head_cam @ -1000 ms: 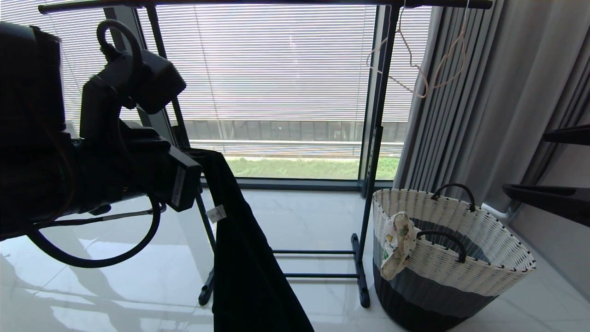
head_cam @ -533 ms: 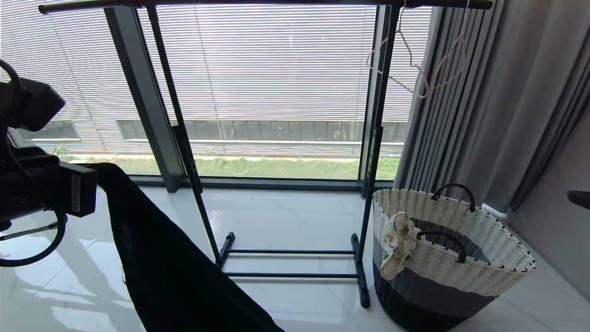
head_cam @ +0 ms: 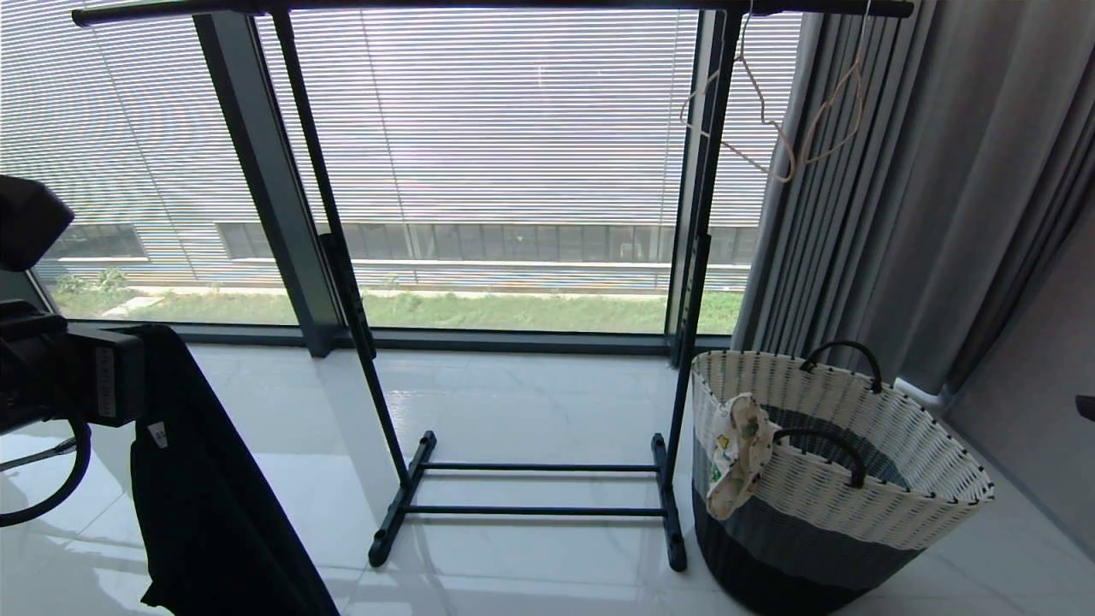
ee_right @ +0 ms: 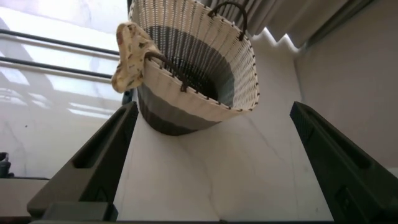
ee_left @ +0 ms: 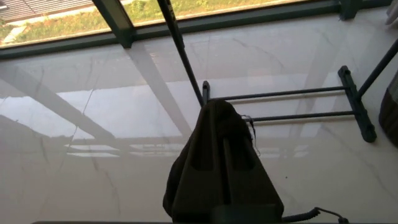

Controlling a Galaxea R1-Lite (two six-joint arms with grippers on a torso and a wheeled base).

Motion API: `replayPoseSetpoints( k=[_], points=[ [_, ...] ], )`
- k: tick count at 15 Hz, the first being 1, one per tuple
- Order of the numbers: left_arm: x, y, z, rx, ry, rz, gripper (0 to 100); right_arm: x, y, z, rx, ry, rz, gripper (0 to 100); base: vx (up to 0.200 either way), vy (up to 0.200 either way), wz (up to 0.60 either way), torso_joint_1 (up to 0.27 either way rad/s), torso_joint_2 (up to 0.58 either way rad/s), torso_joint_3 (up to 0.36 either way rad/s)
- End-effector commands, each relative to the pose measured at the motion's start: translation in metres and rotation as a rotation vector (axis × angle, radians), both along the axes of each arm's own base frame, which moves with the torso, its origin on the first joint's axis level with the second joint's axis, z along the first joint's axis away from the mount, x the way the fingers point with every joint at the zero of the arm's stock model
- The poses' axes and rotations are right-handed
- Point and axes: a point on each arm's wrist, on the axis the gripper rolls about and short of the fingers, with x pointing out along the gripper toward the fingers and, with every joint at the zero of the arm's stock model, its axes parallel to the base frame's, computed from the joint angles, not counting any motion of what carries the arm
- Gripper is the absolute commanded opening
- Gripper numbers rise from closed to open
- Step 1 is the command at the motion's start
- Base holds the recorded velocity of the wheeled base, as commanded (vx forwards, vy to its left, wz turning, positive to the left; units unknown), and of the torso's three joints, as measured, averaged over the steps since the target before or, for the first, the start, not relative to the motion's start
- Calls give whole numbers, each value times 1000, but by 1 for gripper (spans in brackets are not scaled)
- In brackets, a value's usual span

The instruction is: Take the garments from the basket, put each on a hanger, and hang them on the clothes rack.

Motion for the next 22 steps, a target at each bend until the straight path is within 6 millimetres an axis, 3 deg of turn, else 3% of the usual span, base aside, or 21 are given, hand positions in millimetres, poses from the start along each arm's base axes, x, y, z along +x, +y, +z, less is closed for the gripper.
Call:
replayPoseSetpoints(
  k=[1,5,22],
  points=[
    [1,0,-2,3,7,2,0,1,-1,-3,-2,12,-8,100,0,0,0,0,0,0],
    [2,0,-2,11,11,17,0,2,-1,-3,-2,14,-7,100,0,0,0,47,-222,-229],
    [0,0,-4,53,17,0,0,3,-2,-10,-1,40,-22,100,0,0,0,195,-487,-287]
  ],
)
